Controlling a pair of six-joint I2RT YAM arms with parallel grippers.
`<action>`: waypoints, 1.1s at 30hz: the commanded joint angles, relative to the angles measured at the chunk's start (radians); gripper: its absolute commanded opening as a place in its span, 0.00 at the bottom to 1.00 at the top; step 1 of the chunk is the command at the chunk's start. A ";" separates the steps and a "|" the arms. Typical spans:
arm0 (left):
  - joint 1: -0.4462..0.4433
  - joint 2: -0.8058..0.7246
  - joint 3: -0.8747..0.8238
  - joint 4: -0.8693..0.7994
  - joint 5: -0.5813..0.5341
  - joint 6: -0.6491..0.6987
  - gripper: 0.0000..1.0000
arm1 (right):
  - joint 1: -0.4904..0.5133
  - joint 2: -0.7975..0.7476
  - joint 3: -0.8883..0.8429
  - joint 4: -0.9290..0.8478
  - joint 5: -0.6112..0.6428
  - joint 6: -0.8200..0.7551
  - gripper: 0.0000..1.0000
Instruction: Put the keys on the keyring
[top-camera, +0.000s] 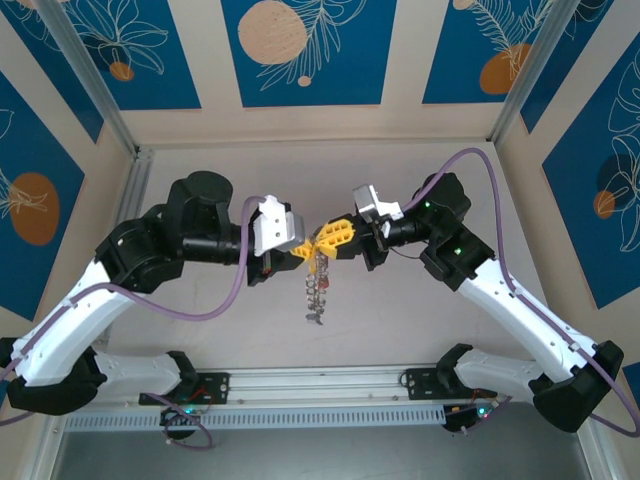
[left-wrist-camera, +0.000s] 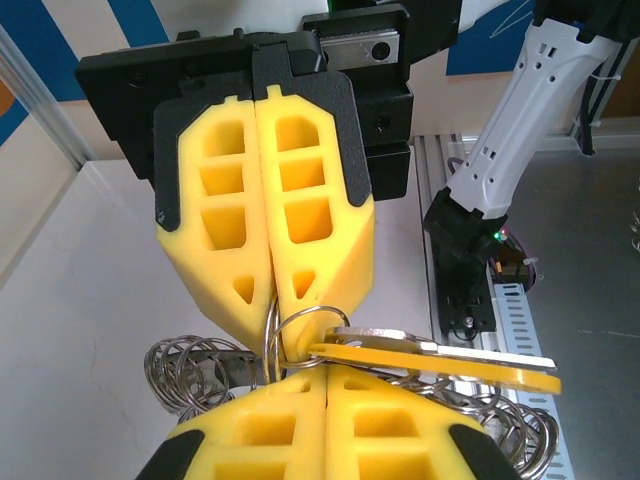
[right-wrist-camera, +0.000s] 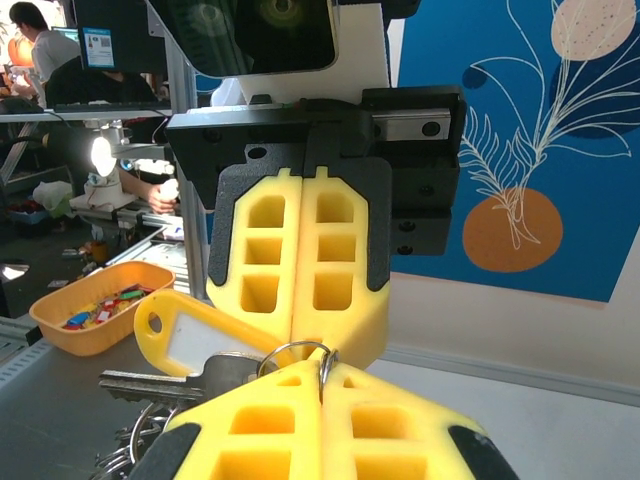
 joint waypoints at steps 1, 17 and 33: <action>-0.006 0.007 -0.029 0.092 -0.083 0.014 0.00 | 0.040 -0.017 0.045 0.009 -0.071 -0.019 0.00; -0.005 -0.119 -0.131 0.169 -0.137 0.025 0.10 | 0.043 -0.038 0.039 0.062 -0.043 -0.010 0.00; -0.005 -0.138 -0.095 0.148 -0.002 -0.011 0.25 | 0.042 -0.058 0.018 0.093 0.007 0.001 0.00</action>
